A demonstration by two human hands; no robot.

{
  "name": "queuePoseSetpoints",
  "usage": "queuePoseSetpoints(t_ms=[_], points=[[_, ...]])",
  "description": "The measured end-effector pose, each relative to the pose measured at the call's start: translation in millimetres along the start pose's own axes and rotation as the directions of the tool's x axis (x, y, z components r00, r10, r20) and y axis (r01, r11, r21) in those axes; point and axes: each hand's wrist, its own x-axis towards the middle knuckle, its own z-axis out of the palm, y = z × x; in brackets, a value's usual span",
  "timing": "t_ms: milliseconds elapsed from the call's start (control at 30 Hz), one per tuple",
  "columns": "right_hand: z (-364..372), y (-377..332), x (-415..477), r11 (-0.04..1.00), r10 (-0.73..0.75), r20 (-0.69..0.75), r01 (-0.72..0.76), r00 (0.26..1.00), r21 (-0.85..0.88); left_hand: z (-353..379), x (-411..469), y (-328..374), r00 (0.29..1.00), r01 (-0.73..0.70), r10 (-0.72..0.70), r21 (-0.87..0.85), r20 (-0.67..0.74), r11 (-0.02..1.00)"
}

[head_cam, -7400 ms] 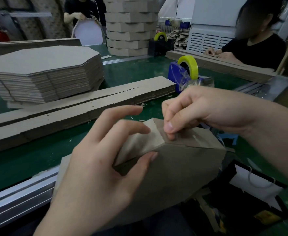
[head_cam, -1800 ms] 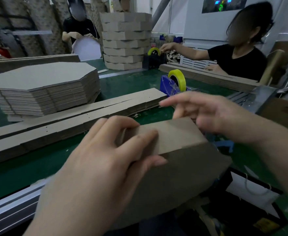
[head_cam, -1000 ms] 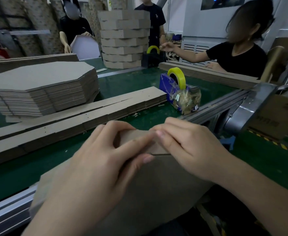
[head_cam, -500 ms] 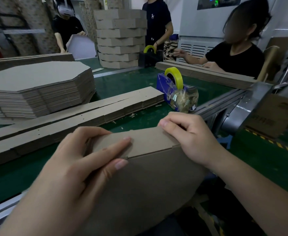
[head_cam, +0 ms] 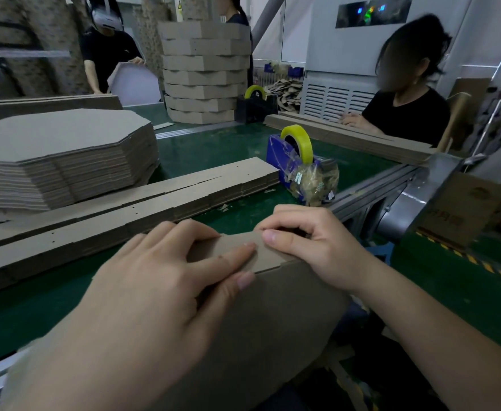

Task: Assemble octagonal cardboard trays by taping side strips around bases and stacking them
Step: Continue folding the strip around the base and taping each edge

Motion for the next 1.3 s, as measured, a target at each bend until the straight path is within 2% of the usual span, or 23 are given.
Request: queuePoseSetpoints(t_ms=[333,500,600,700,733,767,833,900,933,967,1067,1200,1300], points=[[-6,5,11,0.990,-0.098,0.119,0.110,0.988,-0.092,1,0,3,0.995,0.096,-0.096,-0.032,-0.027,0.995],[-3,7,7,0.987,-0.102,0.151,0.119,0.983,-0.110,5,0,-1,0.999,0.028,-0.027,0.012,-0.038,1.000],[-2,10,4,0.998,-0.052,0.162,0.056,0.985,-0.015,6,0,-3,0.999,-0.013,0.014,0.024,-0.035,1.000],[-16,15,12,0.990,0.095,0.290,-0.120,0.952,0.069,5,2,-2,0.999,-0.021,0.021,0.033,-0.024,0.999],[-26,19,18,0.986,0.145,0.275,-0.163,0.950,0.044,5,3,-2,1.000,-0.019,0.020,0.034,-0.019,0.999],[-38,26,25,0.979,0.193,0.197,-0.202,0.961,0.028,5,3,-2,1.000,-0.013,0.014,0.028,-0.015,1.000],[-67,46,46,0.963,0.268,-0.125,-0.264,0.955,0.046,5,1,-3,1.000,0.003,-0.003,0.000,-0.011,1.000],[-101,74,69,0.934,0.280,-0.470,-0.350,0.837,-0.066,5,-1,-2,1.000,0.009,-0.009,-0.023,-0.008,1.000],[-115,88,80,0.890,0.290,-0.559,-0.434,0.777,-0.141,5,-1,-2,1.000,0.009,-0.009,-0.031,-0.004,0.999],[-125,100,89,0.833,0.340,-0.579,-0.523,0.741,-0.180,5,-1,-1,1.000,0.009,-0.009,-0.037,0.000,0.999],[-132,123,107,0.698,0.607,-0.427,-0.706,0.670,-0.116,5,0,-1,1.000,0.010,-0.010,-0.039,0.007,0.999],[-133,132,114,0.669,0.699,-0.354,-0.743,0.621,0.017,5,-2,0,1.000,0.020,-0.020,-0.051,0.007,0.998],[-135,133,115,0.657,0.749,-0.279,-0.728,0.601,0.195,5,-4,0,1.000,0.014,-0.014,-0.061,-0.001,0.998]])
